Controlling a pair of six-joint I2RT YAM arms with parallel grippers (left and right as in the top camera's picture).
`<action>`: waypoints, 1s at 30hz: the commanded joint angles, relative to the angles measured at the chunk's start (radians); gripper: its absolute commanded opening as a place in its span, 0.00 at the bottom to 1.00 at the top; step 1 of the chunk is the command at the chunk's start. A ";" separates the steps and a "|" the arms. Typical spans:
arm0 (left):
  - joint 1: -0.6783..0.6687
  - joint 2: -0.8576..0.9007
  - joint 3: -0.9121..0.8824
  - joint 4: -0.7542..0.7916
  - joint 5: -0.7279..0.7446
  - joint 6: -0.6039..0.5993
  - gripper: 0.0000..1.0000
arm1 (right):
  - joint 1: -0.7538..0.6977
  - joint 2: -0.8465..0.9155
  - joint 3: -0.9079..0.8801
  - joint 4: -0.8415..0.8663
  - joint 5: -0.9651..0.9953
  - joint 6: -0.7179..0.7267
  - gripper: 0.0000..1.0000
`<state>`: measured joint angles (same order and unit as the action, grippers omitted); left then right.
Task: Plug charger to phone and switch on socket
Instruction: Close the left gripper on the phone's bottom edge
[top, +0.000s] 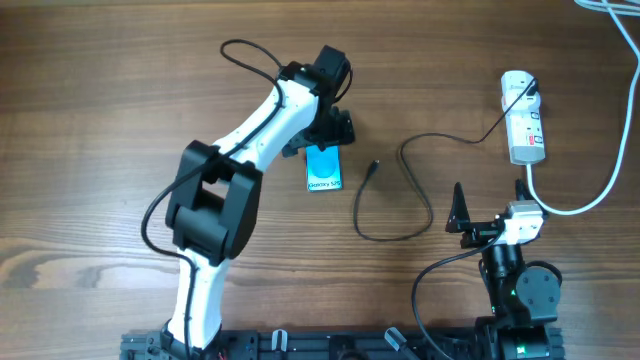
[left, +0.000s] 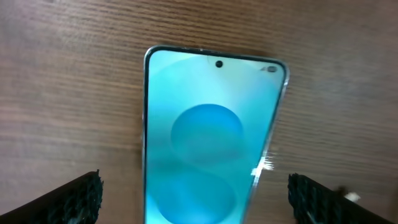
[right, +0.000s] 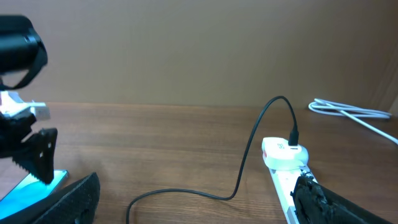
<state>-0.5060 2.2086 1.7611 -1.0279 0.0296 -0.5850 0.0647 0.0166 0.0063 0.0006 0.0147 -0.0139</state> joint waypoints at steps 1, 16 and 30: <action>-0.002 0.006 0.013 0.003 -0.039 0.092 1.00 | 0.000 0.000 -0.001 0.006 -0.013 -0.012 1.00; -0.008 0.028 0.010 0.083 -0.055 0.058 1.00 | 0.000 0.000 -0.001 0.006 -0.013 -0.012 1.00; -0.010 0.062 0.010 0.083 -0.066 0.074 1.00 | 0.000 0.000 -0.001 0.005 -0.013 -0.012 1.00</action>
<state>-0.5098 2.2593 1.7611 -0.9478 -0.0296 -0.5209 0.0647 0.0166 0.0063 0.0006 0.0147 -0.0139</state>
